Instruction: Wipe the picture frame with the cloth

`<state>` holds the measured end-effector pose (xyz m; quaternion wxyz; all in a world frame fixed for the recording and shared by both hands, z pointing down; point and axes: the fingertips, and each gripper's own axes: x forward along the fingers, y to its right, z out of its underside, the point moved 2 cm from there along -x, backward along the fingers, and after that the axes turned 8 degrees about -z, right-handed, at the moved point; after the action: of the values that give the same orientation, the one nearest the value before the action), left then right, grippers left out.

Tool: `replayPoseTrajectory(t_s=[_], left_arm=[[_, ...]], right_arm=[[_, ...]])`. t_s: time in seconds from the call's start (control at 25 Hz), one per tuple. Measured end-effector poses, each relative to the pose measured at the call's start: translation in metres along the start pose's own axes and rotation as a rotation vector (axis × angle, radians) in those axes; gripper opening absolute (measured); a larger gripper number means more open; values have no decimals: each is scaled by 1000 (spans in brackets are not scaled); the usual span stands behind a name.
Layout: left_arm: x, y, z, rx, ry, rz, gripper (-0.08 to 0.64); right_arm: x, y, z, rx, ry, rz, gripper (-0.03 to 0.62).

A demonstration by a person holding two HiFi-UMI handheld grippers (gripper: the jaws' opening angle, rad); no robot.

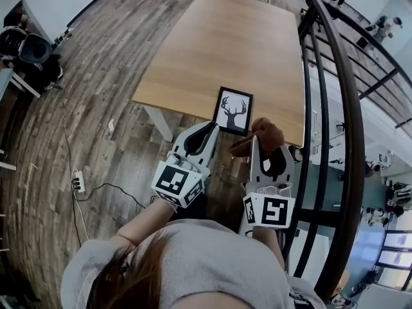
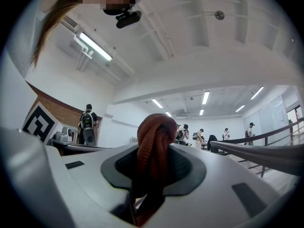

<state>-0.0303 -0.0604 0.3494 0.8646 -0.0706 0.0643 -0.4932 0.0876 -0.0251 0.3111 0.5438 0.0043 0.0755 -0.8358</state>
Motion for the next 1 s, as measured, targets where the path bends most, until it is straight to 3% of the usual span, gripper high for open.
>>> replayPoseTrajectory(t_s=[0.32,0.48,0.56,0.64,0.88,1.0], left_arm=[[65,-37,11,-4,-60,31,9],[84,-48,51,-3,-217,27,21],[92,-55,79,-70,-313,24,114],[93,-64,112,-164,-419,5,158],[87,-94,216,-399,-687,-82,187],[91,-97,247,-524,-749,-99,187]], right_arm=[[67,28,18,18,-23,32,133],[78,38,34,46,-65,17,133],[83,42,43,59,-88,4,133],[87,46,52,70,-109,-12,133],[97,57,83,107,-150,-37,133],[99,60,101,116,-190,-44,133]])
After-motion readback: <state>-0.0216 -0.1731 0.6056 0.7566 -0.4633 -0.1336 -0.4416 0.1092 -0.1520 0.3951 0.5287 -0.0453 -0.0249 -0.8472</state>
